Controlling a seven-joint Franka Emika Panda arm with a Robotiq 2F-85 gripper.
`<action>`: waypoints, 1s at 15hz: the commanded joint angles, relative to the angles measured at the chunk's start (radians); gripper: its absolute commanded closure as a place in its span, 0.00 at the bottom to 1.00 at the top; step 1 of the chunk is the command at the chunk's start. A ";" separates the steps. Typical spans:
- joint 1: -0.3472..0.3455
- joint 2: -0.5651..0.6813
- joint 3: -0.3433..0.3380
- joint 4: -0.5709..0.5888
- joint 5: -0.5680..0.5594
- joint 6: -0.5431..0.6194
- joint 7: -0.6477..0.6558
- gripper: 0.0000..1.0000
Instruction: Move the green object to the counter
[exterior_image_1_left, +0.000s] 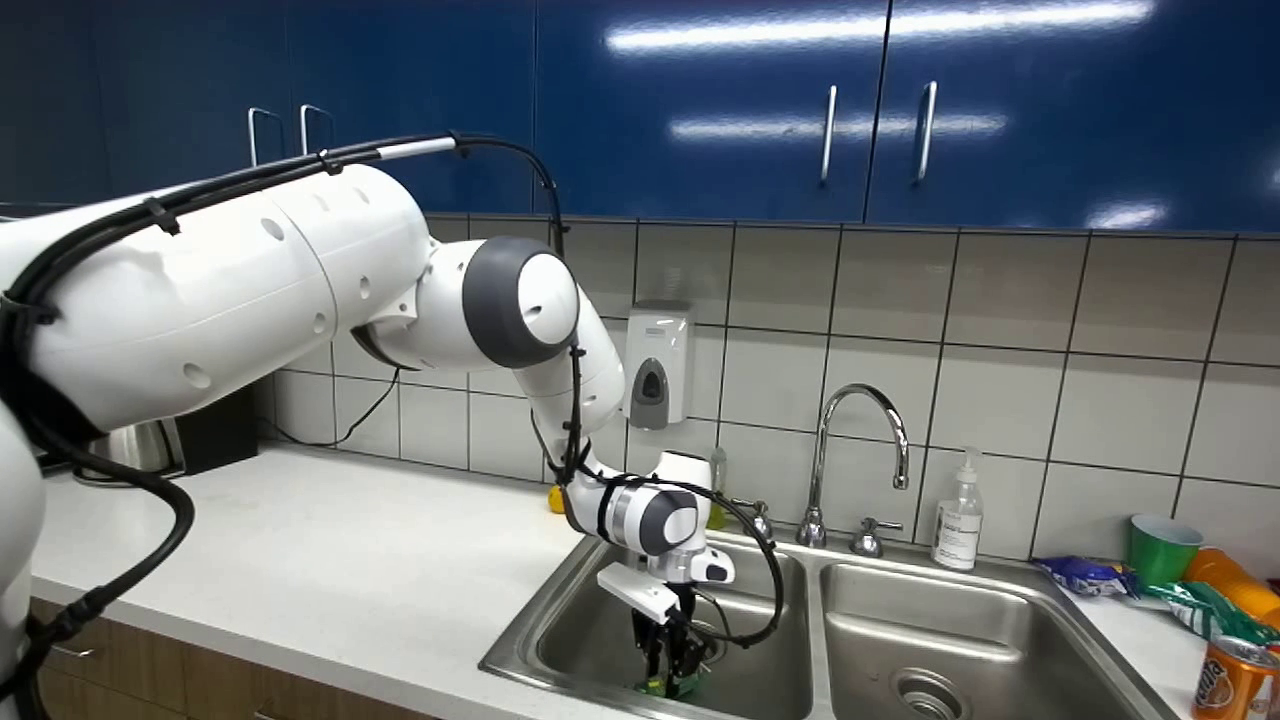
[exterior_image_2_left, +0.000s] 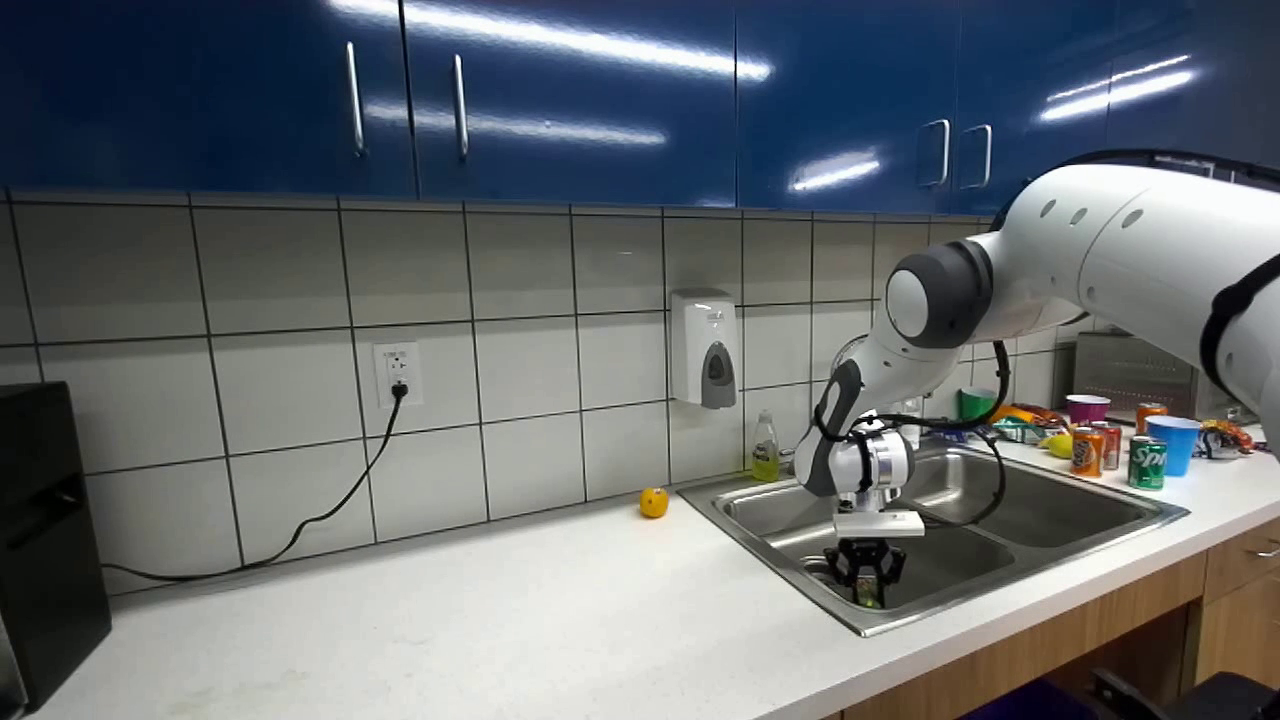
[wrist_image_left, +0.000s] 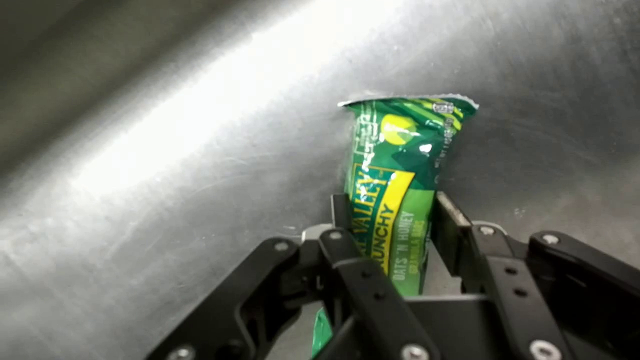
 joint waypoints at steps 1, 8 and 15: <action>-0.025 0.016 0.016 0.040 -0.009 -0.042 0.001 0.82; -0.008 -0.049 0.010 -0.010 -0.015 -0.004 0.000 0.82; 0.000 -0.148 0.010 -0.070 -0.030 -0.006 -0.027 0.82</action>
